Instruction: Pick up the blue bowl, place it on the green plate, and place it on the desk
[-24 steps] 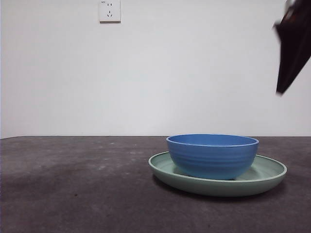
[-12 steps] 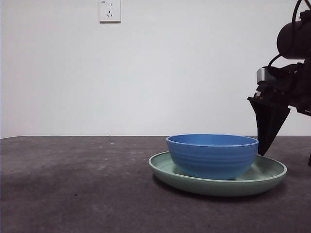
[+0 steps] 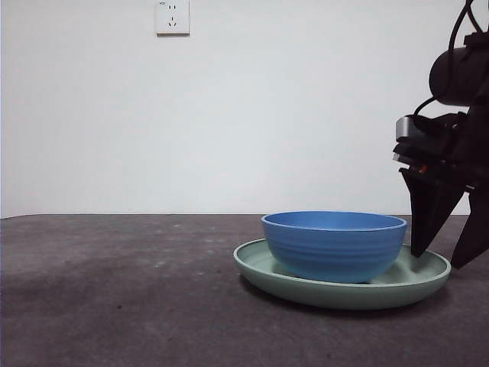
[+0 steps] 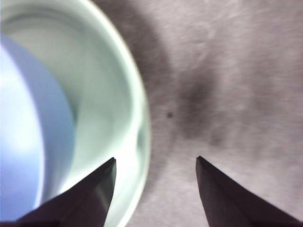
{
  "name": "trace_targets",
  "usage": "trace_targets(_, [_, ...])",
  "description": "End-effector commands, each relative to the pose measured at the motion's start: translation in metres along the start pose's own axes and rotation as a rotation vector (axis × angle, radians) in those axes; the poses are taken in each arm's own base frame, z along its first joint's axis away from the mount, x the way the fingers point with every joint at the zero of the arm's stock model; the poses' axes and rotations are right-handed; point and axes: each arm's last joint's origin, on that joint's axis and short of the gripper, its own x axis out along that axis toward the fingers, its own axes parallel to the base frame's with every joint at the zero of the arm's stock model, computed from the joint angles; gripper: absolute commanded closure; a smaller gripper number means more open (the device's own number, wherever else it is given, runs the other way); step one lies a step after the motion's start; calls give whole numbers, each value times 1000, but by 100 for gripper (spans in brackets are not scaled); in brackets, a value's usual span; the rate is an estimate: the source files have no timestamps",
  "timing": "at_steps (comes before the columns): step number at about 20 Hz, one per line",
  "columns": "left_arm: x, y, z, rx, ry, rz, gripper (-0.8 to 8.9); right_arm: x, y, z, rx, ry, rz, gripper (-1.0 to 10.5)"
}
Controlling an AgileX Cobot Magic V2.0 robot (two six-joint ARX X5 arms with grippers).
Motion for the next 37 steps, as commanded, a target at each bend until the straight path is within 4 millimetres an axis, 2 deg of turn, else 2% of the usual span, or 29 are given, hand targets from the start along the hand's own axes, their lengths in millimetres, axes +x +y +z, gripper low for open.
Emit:
trace_targets(1, [-1,-1,3,11,-13,-10,117,12,0,3,-8,31,22,691])
trace_targets(3, [-1,-1,3,11,-12,-9,117,17,-1,3,-4,46,33,714])
trace_targets(5, [-1,-1,2,10,-7,-9,117,18,1,4,-8,43,46,841])
trace_targets(7, [-1,-1,2,10,-5,-9,117,18,1,5,-3,38,47,921])
trace_targets(12, [-1,-1,2,10,-7,-9,117,17,1,7,22,24,50,932])
trace_targets(15, [-1,-1,2,11,-10,-9,117,10,7,17,47,8,112,932])
trace_targets(19, [-1,-1,3,12,-14,-10,117,-2,26,32,23,-14,149,932])
trace_targets(22, [-1,-1,3,12,-14,-10,117,-4,48,37,1,-20,174,932])
trace_targets(25, [-1,-1,3,12,-14,-10,117,5,69,37,-20,-21,202,932])
trace_targets(30, [-1,-1,3,11,-14,-10,117,37,95,37,-23,-1,259,932])
trace_targets(34, [-1,-1,3,11,-14,-10,117,55,95,37,-13,18,247,932])
trace_targets(37, [-1,-1,3,11,-14,-10,117,59,93,36,-9,27,228,928])
